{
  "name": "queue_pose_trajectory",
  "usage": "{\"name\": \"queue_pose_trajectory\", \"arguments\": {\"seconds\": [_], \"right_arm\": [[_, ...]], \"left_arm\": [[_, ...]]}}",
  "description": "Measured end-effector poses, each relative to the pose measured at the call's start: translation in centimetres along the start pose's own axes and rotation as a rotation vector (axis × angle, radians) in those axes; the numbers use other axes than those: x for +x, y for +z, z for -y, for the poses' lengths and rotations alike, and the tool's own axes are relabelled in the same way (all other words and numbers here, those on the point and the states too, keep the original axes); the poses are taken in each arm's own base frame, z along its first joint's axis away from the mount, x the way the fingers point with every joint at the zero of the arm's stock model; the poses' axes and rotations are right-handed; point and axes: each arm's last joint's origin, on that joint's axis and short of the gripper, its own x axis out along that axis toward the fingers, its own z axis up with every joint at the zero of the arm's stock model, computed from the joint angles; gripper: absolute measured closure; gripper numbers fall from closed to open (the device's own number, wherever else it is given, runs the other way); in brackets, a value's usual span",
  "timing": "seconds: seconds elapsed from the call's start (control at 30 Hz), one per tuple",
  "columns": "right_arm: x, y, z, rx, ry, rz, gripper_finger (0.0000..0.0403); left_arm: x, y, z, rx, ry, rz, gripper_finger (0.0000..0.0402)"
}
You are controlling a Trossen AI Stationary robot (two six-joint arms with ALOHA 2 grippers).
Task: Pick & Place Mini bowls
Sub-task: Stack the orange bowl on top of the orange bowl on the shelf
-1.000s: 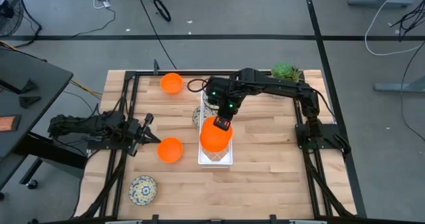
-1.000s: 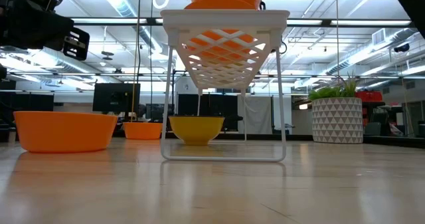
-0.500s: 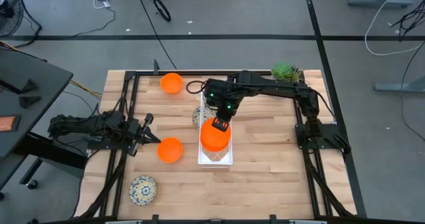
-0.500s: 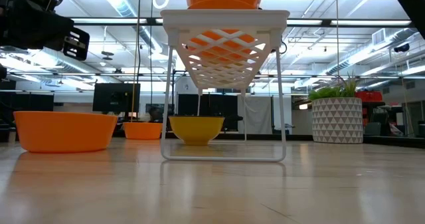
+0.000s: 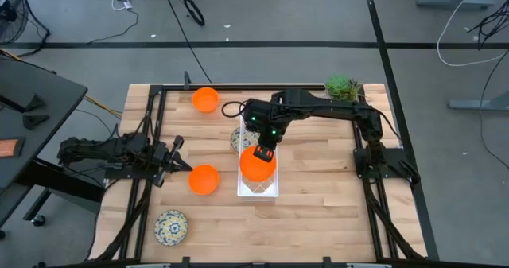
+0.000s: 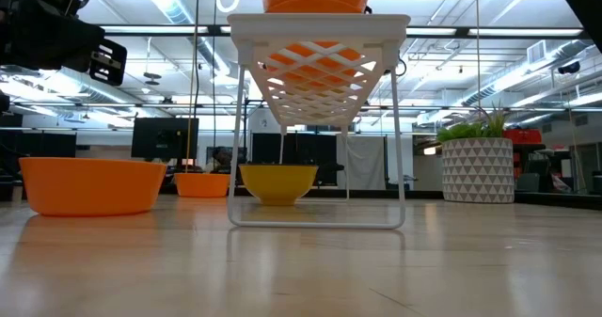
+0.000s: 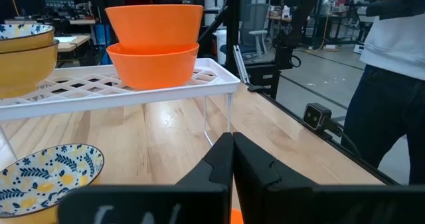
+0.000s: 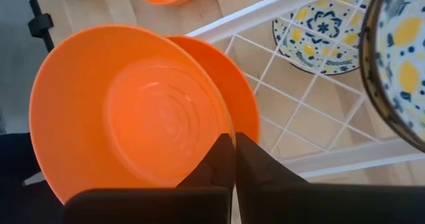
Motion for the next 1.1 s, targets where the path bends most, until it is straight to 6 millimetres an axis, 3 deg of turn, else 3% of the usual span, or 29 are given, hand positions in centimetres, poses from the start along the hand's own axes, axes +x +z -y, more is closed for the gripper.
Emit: {"name": "queue_pose_trajectory", "arguments": {"seconds": [0.73, 1.1], "right_arm": [[0.85, 0.25, 0.51, 0.003, -0.040, -0.025, 0.0402], [0.85, 0.34, 0.50, -0.017, -0.037, -0.017, 0.0323]], "left_arm": [[0.00, 0.01, 0.00, 0.000, 0.000, 0.001, 0.0387], [0.00, 0.00, 0.00, 0.000, 0.000, 0.000, 0.0387]]}}
